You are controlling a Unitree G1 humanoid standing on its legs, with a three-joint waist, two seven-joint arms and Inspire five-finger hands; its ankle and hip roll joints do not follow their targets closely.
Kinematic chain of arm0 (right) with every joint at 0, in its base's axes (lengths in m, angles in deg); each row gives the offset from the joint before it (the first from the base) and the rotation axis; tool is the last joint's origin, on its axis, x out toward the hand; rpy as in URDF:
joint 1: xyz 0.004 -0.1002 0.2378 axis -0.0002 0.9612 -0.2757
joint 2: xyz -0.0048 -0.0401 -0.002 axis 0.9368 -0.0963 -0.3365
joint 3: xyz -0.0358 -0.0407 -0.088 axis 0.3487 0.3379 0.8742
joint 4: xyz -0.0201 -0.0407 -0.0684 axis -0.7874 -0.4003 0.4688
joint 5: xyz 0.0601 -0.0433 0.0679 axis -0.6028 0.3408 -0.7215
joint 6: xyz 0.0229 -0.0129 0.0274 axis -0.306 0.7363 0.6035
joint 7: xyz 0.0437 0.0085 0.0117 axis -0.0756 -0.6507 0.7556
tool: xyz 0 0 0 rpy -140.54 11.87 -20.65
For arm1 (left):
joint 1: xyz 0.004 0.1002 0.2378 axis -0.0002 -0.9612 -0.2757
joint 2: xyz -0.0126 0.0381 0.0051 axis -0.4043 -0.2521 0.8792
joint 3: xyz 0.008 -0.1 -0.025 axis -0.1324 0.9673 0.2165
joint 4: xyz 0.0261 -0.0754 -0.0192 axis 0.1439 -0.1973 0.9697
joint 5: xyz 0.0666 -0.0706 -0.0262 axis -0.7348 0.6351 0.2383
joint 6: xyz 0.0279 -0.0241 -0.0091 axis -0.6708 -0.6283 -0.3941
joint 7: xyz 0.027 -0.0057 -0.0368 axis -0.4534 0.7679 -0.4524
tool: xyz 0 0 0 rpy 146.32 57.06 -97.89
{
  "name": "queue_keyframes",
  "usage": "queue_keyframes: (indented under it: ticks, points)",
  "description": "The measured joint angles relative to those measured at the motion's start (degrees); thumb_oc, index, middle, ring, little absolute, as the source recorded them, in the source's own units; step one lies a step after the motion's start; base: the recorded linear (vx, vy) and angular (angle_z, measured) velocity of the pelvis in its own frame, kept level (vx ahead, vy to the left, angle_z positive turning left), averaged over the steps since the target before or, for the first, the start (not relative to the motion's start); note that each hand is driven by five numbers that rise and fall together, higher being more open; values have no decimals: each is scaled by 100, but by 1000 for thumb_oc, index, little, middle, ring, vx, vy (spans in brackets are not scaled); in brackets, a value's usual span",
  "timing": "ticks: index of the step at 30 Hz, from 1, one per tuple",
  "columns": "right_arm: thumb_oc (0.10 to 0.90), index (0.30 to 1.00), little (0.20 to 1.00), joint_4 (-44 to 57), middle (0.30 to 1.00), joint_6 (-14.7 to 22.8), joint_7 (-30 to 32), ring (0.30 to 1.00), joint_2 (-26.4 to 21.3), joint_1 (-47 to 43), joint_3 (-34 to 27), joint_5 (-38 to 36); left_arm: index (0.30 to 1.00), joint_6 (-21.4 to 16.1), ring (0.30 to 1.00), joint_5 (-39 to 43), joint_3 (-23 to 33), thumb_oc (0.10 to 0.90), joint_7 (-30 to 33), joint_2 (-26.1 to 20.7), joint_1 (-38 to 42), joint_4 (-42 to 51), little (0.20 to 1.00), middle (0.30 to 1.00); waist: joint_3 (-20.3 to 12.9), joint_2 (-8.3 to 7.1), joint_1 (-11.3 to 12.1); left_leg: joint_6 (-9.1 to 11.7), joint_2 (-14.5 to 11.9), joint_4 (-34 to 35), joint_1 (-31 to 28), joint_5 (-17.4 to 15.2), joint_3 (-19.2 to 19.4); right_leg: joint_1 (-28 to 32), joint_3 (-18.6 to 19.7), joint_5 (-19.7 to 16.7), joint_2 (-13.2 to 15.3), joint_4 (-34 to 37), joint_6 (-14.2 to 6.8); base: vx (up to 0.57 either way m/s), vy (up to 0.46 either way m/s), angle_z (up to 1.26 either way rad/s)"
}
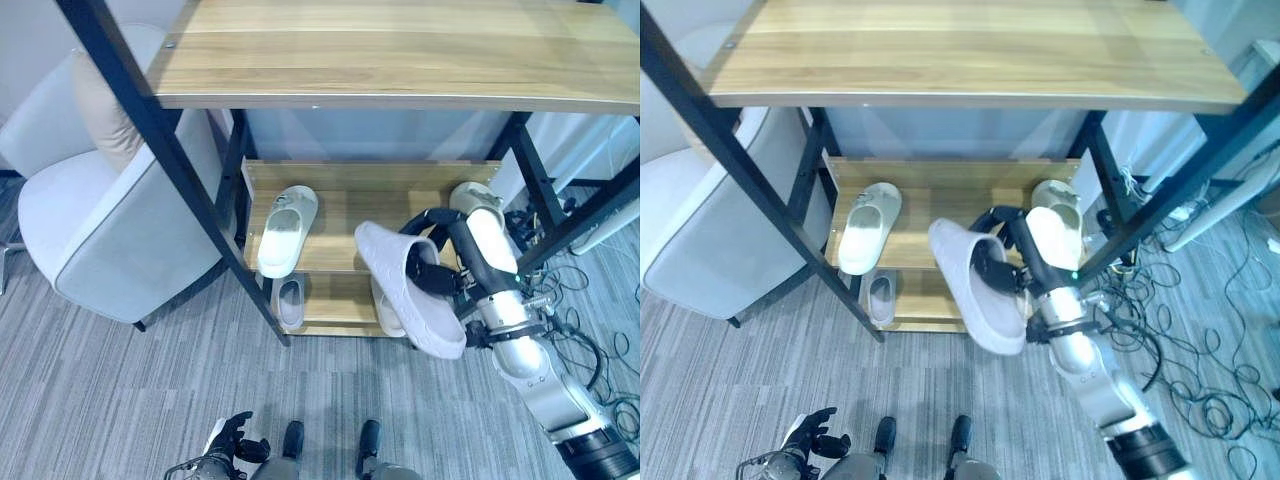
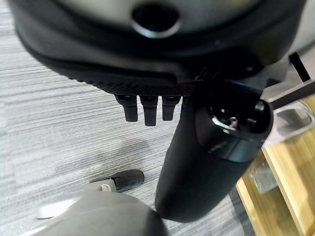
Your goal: Arrange the slippers neatly on the shoe rack.
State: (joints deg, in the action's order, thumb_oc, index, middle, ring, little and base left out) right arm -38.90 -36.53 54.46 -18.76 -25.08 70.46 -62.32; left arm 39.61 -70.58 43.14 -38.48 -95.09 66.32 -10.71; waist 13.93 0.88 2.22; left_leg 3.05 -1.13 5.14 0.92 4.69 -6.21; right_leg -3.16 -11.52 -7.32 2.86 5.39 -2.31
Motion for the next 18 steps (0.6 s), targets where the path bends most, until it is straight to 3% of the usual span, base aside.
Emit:
queue_keyframes:
  ticks: [6,10,13,18]
  points:
    - [400,300,300,-4,300,78,-682,300,-51,71,534,-482,900,-10,900,-50,-60,800,-64,49,43,202,900,900,214,207,-110,8,1,-1,278,51,110,-333,97,-113,20,-6,-3,-128,5,-12]
    - [400,300,300,-14,300,133,-880,300,-50,-175,924,-834,900,-38,900,-28,-133,800,-58,-13,209,504,900,900,570,189,-76,23,28,-307,783,81,126,-699,104,-242,6,-36,63,-250,-17,0]
    - [400,300,300,-136,300,159,-949,300,-133,-830,1155,-882,900,-137,900,32,-339,800,-58,-37,871,605,900,900,1137,184,46,55,39,-1192,1721,-145,82,-1462,75,-171,32,-612,127,-156,-30,6]
    - [400,300,300,-580,300,154,-720,300,-327,-1464,1224,-599,900,-210,900,390,-504,800,-45,-28,1156,1020,900,900,1360,156,161,31,118,-2277,2795,-472,-119,-2581,-64,417,239,-2007,307,-100,-23,21]
